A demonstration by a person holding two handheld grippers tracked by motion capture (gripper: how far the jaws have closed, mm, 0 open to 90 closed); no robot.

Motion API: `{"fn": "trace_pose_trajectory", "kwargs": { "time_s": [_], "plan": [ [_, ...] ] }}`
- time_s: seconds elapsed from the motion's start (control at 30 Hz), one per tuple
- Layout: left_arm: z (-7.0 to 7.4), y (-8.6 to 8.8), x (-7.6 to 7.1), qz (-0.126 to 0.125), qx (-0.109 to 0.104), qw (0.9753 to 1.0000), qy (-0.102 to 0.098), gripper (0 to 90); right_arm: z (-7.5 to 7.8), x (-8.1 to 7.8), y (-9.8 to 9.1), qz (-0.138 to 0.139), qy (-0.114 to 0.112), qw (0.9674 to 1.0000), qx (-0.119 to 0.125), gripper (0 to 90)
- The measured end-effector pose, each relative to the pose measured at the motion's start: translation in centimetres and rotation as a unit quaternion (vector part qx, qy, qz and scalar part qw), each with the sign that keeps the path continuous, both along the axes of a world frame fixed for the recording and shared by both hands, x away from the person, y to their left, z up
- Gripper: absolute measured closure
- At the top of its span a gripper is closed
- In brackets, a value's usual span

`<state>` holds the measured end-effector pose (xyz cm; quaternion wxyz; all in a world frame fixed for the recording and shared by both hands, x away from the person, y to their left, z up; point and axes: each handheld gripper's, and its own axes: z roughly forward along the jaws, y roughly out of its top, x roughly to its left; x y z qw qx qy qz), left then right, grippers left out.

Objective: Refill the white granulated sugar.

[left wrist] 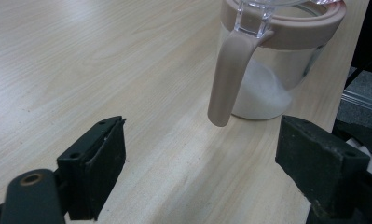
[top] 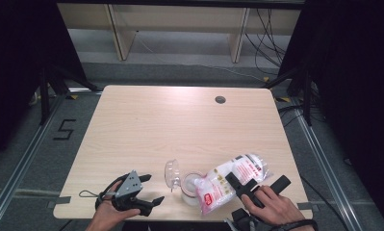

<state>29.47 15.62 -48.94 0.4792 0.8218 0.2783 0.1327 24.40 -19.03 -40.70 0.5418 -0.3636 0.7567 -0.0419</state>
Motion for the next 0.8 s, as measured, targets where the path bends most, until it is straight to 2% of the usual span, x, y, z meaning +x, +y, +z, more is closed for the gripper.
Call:
{"fn": "trace_pose_trajectory", "kwargs": {
  "time_s": [0.8],
  "plan": [
    [-0.03, 0.01, 0.06, -0.003, -0.001, 1.0000, -0.001, 15.6, 0.01, 0.01, -0.02, 0.000, -0.002, 1.0000, -0.003, 72.3]
  ]
}}
